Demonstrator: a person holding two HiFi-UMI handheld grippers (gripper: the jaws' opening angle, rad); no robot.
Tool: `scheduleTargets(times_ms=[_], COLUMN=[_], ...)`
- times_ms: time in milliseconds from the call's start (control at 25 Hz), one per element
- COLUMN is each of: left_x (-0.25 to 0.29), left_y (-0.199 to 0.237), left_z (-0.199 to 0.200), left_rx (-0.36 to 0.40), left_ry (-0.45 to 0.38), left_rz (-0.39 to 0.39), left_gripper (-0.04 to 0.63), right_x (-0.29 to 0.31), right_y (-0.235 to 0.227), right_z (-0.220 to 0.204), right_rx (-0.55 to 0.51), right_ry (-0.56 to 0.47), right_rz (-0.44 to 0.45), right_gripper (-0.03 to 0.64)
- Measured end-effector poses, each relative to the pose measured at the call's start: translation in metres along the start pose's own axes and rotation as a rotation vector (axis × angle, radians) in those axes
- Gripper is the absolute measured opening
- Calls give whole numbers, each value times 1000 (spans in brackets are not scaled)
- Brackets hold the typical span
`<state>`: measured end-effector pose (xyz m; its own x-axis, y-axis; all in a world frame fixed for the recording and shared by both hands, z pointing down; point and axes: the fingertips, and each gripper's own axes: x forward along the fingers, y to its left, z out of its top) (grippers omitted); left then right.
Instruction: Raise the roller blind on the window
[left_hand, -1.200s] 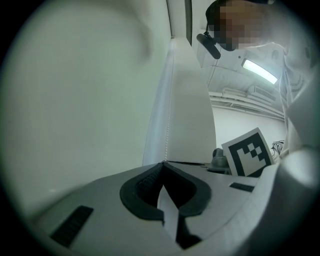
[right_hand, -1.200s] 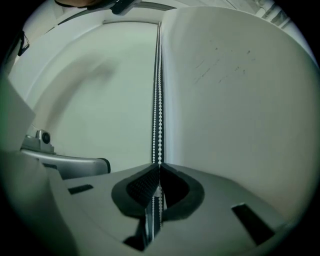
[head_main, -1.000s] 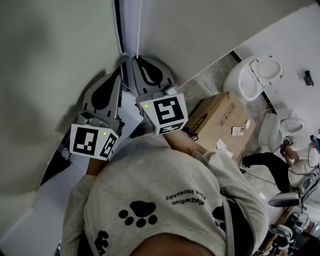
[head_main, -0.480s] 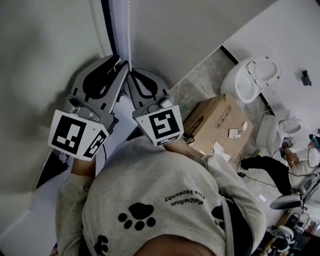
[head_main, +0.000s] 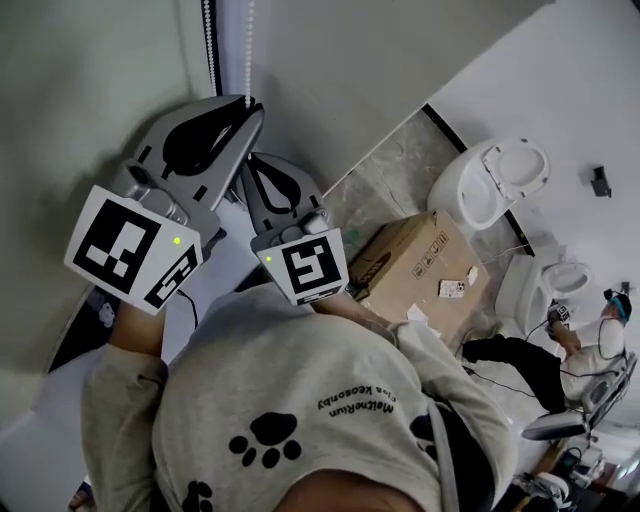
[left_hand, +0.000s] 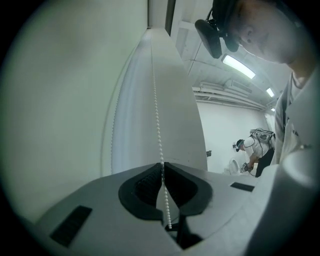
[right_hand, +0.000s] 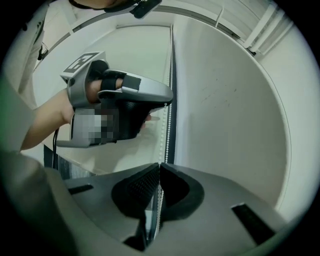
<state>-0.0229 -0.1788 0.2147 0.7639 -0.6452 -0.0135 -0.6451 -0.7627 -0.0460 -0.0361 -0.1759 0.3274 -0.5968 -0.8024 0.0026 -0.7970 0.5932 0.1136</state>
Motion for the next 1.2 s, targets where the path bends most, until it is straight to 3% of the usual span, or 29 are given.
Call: scheduleTargets(times_ms=[200,360,680,1200], left_x=[0,-6,-13,-12], left_y=[2,3,2,1], left_z=[-8,-20,-30,-87], left_rx=[95,22,-15,-83], left_ry=[74,20,-4,60], left_rz=[33,58,79,110], left_gripper=[9,8,8,8], right_x=[0,0,-2,1], right_y=[5,4,13,13], right_z=[-12,-24,-31,-90], right_rx=[22,-7,-30,0], right_ry=[29,18,17,157], right_rz=[31,30,49,28], right_gripper=[12,12,12,12])
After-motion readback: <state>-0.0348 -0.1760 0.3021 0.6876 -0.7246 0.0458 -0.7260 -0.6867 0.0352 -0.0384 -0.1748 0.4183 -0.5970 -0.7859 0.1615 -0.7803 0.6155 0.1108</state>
